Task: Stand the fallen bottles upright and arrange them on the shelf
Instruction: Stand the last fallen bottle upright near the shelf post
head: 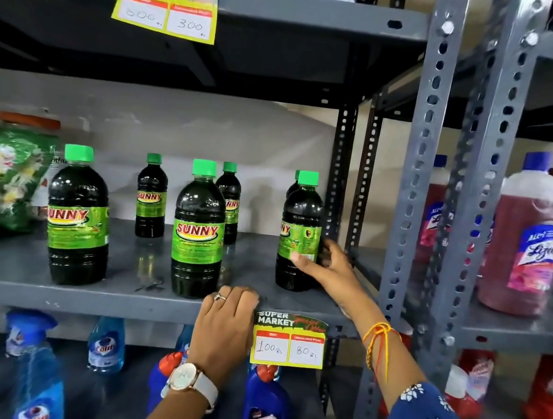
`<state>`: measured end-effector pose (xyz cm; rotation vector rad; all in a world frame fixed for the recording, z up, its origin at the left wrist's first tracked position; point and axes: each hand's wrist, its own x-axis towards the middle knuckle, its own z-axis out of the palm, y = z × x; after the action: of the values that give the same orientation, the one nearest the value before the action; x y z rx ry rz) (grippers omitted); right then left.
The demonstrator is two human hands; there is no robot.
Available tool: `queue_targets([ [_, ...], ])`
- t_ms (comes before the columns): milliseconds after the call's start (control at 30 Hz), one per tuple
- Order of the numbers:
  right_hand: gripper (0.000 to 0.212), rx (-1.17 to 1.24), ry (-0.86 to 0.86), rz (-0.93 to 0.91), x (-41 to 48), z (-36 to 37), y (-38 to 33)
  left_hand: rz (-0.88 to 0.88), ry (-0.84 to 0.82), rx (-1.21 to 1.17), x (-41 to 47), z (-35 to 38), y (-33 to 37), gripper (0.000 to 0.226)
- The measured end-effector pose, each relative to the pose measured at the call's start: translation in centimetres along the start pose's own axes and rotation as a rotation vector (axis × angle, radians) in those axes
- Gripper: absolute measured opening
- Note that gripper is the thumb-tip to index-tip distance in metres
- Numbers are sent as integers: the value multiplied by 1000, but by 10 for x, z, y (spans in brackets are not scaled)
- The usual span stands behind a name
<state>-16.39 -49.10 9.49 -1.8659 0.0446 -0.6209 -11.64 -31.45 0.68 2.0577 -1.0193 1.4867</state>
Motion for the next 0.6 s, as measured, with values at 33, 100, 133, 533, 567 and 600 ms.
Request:
queue_targets([
  [33,78,-61,17,5,1,1,1,-5,5,2,0,0,0,16],
  [100,67,-123,38,-17,4,1,4,-11,19,2,1,0,1,14],
  [133,57,-114,40,-18,5,1,6,-11,25,-1,1,-1,2,15],
  [533,54,-45,62,-20,4,4,3,10,99,-4,-1,3,1,16],
  [567,49,-24,37,-14,3,3,3,9,103,-4,-1,4,1,15],
  [600,46,-11,13,-14,1,2,2,7,103,-4,-2,5,0,15],
])
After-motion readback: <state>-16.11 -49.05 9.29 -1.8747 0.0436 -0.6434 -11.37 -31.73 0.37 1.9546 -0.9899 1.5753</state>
